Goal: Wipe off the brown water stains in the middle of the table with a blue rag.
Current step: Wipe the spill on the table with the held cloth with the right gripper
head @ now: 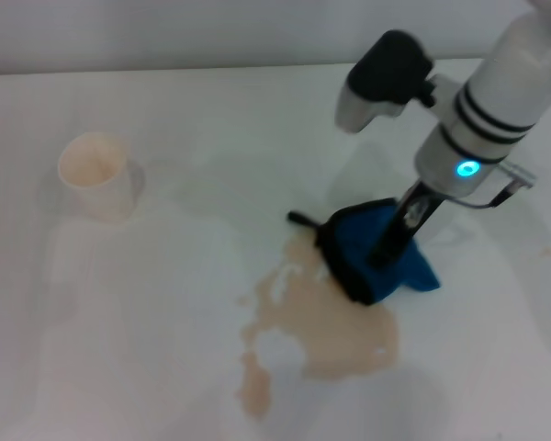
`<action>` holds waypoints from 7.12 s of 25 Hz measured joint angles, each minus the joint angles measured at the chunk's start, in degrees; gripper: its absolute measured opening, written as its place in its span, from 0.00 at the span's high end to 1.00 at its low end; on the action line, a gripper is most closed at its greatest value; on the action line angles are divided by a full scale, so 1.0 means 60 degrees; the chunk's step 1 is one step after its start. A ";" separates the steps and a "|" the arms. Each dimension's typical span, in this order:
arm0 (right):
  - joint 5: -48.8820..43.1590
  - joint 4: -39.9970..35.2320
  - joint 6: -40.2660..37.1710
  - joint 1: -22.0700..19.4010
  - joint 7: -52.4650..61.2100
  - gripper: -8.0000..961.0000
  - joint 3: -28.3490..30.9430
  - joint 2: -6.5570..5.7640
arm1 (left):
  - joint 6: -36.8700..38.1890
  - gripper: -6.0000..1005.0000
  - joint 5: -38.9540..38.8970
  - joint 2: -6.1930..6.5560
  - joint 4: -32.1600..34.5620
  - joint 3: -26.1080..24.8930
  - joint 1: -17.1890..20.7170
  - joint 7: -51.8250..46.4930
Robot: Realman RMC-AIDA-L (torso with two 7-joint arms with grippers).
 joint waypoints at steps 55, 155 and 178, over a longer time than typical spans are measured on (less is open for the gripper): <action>0.3512 0.0349 0.1142 -0.0129 -0.1720 0.93 -0.1902 0.0086 | -0.0045 0.11 0.0000 -0.0015 0.0103 0.0219 -0.0353 0.0000; 0.5203 0.1418 0.3895 0.0531 -0.2624 0.94 -0.4099 0.0099 | -0.0031 0.11 -0.0070 -0.0015 0.0118 0.0162 -0.0467 0.0000; 0.2047 0.2643 0.4509 0.0908 -0.2224 0.94 -0.0497 -0.0130 | -0.0121 0.11 -0.0074 -0.0002 0.0131 0.0161 -0.0393 0.0000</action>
